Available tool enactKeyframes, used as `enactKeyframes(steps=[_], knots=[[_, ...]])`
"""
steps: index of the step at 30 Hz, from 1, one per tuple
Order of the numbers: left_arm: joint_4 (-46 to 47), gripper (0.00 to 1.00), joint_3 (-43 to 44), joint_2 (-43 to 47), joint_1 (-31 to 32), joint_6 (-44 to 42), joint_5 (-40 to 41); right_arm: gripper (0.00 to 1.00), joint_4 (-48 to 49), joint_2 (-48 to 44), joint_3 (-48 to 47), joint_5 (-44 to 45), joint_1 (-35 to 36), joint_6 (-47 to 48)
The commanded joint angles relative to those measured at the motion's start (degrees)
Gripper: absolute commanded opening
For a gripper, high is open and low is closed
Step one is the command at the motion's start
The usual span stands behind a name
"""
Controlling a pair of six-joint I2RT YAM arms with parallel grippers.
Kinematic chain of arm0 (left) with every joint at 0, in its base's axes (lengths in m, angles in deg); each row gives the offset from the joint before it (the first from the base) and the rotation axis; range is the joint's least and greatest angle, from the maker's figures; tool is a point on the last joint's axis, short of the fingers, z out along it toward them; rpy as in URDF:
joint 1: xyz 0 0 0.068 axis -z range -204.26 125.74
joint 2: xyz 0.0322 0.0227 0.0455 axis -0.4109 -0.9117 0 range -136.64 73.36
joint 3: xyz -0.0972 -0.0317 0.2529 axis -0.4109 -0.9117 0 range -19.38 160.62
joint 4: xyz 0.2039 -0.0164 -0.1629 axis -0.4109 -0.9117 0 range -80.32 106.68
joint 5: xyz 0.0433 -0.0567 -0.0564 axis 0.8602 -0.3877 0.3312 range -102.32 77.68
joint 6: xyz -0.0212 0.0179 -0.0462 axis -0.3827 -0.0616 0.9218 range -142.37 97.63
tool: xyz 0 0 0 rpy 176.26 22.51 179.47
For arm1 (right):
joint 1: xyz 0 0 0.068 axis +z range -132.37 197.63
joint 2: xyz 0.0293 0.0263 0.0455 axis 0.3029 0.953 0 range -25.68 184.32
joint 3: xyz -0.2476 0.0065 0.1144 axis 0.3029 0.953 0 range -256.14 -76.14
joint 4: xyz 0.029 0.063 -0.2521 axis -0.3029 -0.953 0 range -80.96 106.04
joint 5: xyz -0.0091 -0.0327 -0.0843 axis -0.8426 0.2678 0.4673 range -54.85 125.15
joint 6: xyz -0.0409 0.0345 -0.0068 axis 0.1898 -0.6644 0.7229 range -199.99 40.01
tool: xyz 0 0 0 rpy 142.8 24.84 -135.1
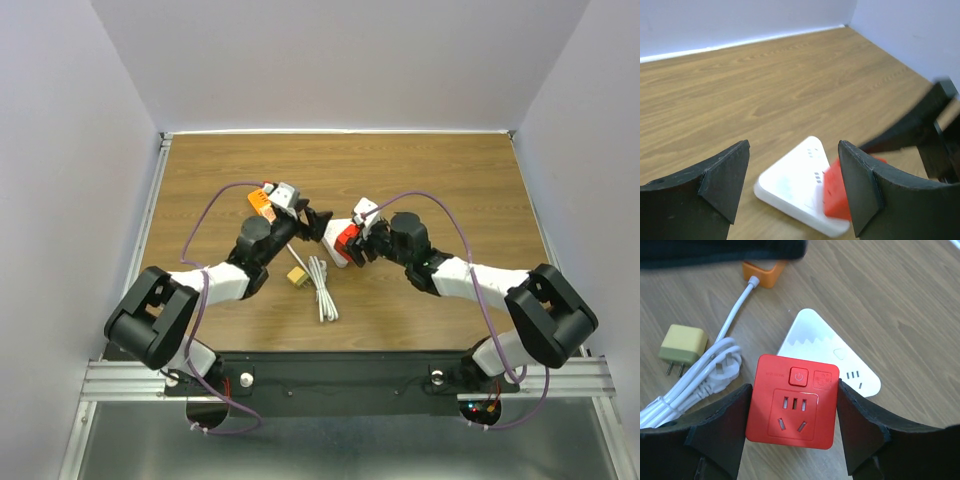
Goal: Insert the plug
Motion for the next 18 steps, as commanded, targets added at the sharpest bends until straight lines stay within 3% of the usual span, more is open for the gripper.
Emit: enactKeyframes(steps=[1, 18], knots=[[3.40, 0.82, 2.46, -2.44, -1.92, 3.81, -0.59, 0.00, 6.41, -0.89, 1.87, -4.07, -0.47, 1.32], [2.01, 0.76, 7.38, -14.75, -2.01, 2.85, -4.89, 0.01, 14.68, 3.51, 4.25, -7.16, -1.70, 2.99]])
